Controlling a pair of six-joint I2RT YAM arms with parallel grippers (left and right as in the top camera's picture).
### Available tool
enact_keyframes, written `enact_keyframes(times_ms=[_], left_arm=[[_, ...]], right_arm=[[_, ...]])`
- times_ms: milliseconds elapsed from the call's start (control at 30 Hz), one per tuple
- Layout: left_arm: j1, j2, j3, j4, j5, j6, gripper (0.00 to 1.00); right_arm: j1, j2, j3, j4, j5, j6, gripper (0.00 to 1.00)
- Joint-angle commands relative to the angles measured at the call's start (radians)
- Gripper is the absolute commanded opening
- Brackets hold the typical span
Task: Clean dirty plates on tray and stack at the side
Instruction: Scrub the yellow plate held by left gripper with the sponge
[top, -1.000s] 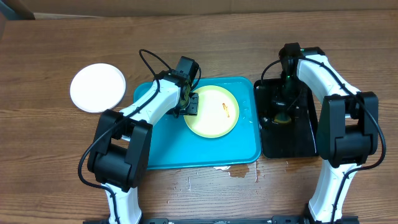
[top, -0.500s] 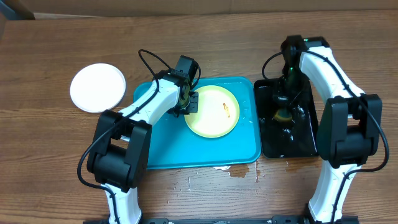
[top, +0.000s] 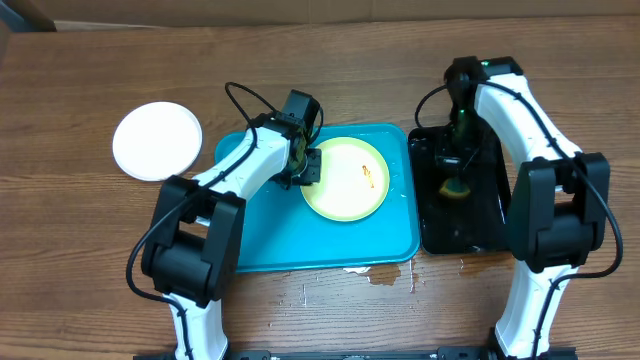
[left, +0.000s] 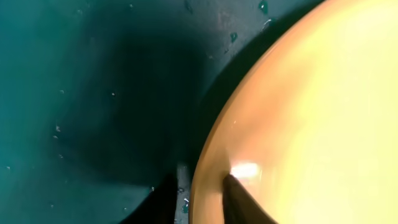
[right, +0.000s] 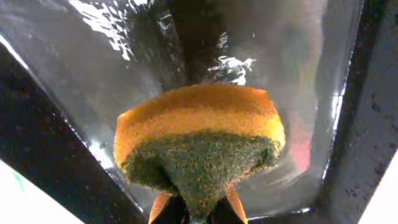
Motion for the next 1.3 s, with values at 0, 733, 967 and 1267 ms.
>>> enact_keyframes(times_ms=[0,733,967,1267], left_arm=[[0.000,0.027,-0.010,-0.003,0.013,0.000,0.19],[-0.001,0.027,-0.010,-0.003,0.026,-0.003,0.04],[-0.001,0.027,-0.010,-0.004,0.032,-0.039,0.04],[-0.001,0.027,-0.010,-0.004,0.032,-0.039,0.04]], right_arm=[[0.008,-0.039,0.015,-0.013,0.098,0.063,0.04],[0.113,-0.040,0.196,-0.135,-0.004,-0.049,0.04],[0.323,-0.040,0.225,0.004,0.005,-0.048,0.04],[0.399,-0.040,0.160,0.153,0.084,-0.048,0.04]])
